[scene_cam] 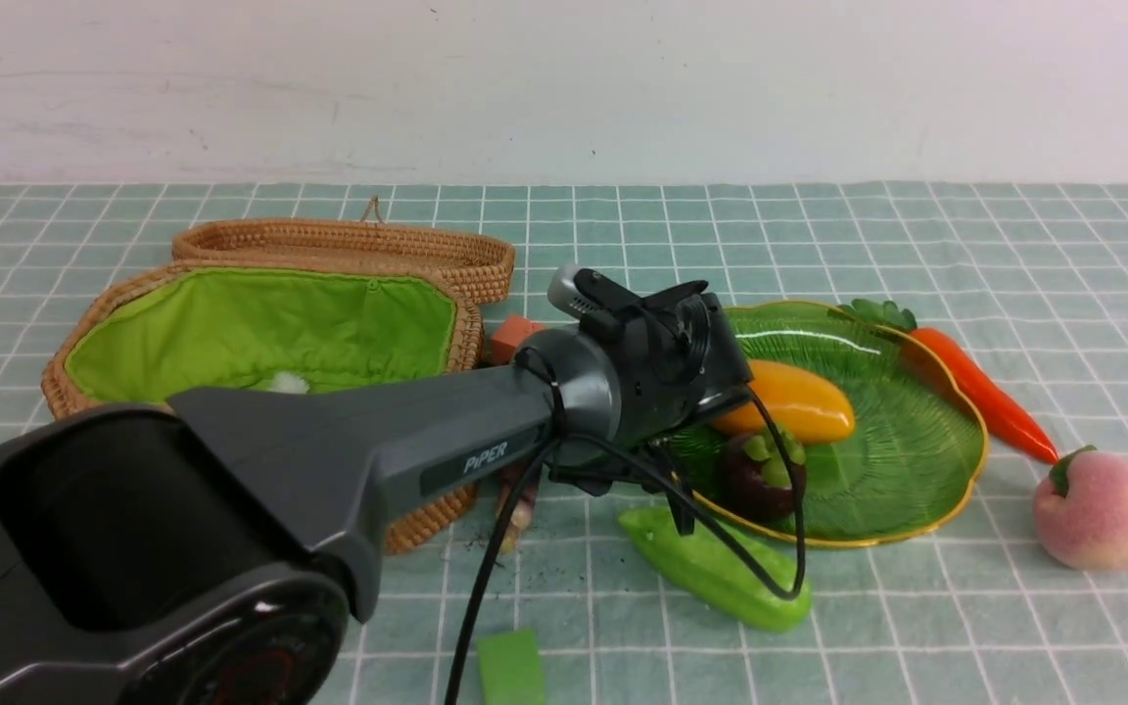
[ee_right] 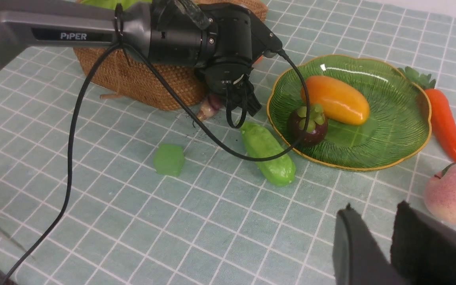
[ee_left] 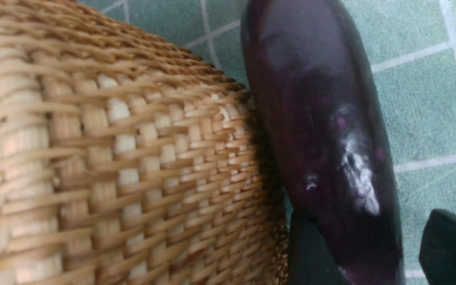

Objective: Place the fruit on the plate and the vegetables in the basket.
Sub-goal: Use the left arm to grab an eggplant and put it into the left basket

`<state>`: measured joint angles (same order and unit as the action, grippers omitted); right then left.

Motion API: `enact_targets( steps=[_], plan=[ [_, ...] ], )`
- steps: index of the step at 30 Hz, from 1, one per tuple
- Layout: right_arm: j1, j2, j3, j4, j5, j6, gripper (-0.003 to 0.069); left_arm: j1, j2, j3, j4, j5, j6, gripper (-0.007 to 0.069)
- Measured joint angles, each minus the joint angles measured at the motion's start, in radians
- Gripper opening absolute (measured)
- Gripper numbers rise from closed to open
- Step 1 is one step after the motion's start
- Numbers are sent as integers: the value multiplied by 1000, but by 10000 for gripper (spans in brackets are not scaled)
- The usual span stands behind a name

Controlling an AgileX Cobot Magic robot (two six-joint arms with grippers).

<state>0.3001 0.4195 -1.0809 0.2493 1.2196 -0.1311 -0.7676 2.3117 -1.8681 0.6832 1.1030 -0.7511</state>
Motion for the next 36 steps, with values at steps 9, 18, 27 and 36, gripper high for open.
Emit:
enact_targets(
  steps=[9,18,27,36],
  plan=[
    [0,0,0,1,0,-1,161,-3,22,-4,29,29,4,363],
    [0,0,0,1,0,-2,162,-4,23,-6,17,38,15,294],
    [0,0,0,0,0,-5,162,-1,4,-6,-22,37,34,294],
    [0,0,0,0,-8,-5,162,0,-93,-1,-145,-15,46,289]
  ],
)
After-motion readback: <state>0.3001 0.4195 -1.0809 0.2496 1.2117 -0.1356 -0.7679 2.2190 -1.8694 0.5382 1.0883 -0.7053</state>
